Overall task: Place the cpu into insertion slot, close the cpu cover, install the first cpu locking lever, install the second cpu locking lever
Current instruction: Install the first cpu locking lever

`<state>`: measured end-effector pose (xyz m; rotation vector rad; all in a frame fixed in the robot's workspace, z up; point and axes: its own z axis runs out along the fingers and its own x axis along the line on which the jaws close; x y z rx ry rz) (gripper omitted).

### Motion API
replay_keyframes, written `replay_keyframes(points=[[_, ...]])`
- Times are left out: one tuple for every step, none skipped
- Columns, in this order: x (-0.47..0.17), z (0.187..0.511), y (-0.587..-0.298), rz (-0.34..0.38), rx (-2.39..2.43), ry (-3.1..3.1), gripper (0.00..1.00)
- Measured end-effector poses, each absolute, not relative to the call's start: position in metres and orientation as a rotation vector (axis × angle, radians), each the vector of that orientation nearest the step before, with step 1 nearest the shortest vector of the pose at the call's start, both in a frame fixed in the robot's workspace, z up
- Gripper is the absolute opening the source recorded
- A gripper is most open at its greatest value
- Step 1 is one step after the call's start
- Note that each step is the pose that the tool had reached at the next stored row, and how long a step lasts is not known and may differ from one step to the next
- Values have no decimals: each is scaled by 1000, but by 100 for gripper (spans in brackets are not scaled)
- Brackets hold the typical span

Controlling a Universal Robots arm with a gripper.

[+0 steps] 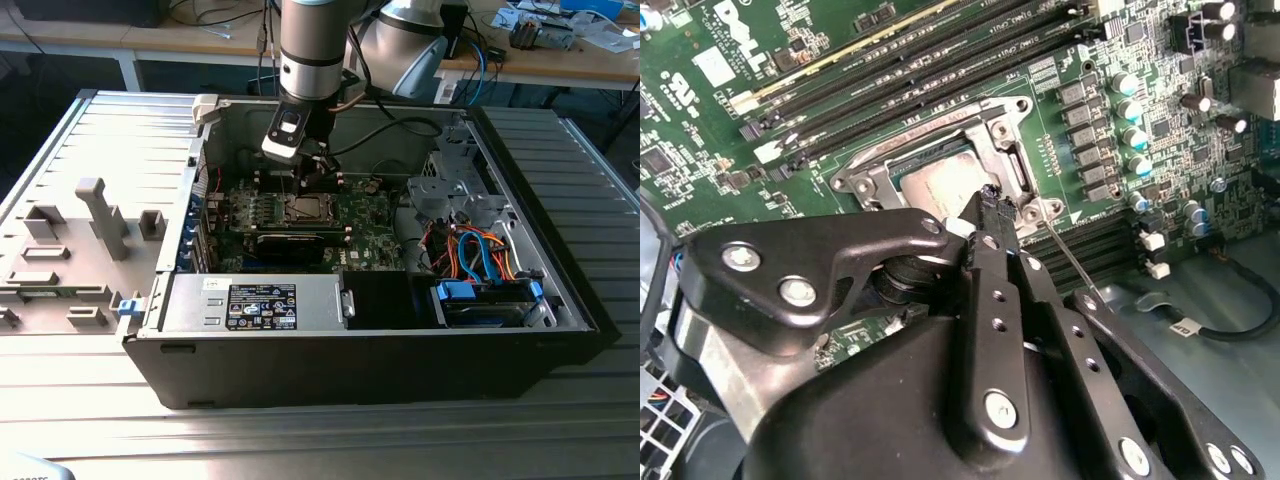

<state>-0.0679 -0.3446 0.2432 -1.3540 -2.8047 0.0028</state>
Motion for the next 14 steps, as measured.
replay_keyframes(points=[[-68, 243, -345, 3, -1340, -2811, 11], [-68, 243, -345, 3, -1332, -2815, 11], [-68, 243, -345, 3, -1324, -2819, 11], [-68, 243, -345, 4, -1307, -2827, 11], [-68, 243, -345, 4, -1292, -2834, 11], [-68, 243, -345, 4, -1279, -2840, 11], [-68, 243, -345, 4, -1267, -2845, 11], [-68, 243, -345, 4, -1259, -2848, 11], [-68, 243, -345, 4, -1253, -2851, 11], [-68, 243, -345, 4, -1241, -2856, 11], [-68, 243, -345, 5, -1230, -2861, 11], [-68, 243, -345, 5, -1223, -2865, 11], [-68, 243, -345, 5, -1215, -2868, 11], [-68, 243, -345, 5, -1202, -2873, 11]])
